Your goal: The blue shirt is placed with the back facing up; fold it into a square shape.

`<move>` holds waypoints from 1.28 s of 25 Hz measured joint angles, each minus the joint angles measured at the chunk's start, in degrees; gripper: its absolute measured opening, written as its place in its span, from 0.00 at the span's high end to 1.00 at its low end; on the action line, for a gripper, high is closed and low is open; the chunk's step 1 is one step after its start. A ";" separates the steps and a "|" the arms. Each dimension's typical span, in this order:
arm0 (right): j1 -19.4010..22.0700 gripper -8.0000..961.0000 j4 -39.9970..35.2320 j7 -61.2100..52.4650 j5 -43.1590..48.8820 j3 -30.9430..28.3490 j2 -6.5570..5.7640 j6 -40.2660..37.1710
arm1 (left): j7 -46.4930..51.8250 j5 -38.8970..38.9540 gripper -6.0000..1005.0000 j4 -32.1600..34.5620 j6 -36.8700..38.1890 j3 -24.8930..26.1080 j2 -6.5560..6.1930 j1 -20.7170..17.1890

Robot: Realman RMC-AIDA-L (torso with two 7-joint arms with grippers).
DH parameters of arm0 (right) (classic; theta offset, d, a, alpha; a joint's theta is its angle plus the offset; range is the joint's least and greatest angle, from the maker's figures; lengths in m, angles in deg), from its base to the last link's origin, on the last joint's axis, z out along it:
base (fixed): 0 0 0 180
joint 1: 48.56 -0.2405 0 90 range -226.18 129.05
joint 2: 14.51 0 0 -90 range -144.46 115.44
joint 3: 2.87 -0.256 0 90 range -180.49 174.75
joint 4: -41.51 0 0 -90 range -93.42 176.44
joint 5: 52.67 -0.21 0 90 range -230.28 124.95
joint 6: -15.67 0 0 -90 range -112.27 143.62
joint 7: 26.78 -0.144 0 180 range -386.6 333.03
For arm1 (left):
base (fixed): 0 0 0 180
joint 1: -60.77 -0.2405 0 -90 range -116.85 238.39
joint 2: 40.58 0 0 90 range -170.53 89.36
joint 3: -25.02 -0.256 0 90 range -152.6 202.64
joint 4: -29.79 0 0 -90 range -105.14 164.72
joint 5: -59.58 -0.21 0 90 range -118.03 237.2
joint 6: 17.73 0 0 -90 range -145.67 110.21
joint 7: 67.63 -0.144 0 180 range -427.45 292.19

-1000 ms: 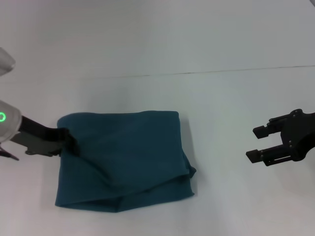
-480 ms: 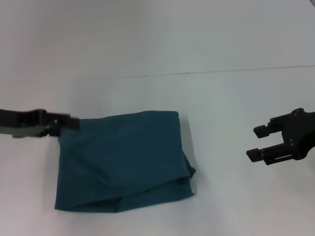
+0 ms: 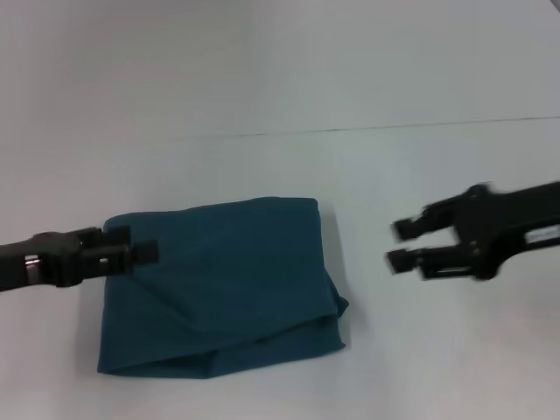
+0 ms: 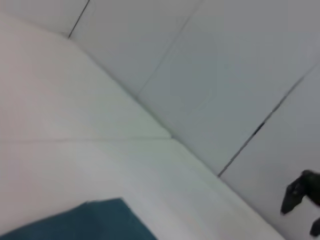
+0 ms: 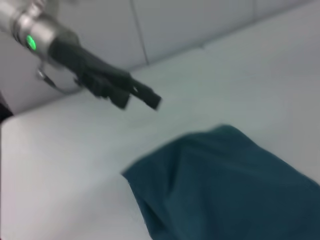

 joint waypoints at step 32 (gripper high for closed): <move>-1.30 0.99 30.97 22.10 -0.43 11.95 -0.45 25.31 | -14.85 3.43 0.10 -7.30 -0.84 -0.28 2.01 -4.03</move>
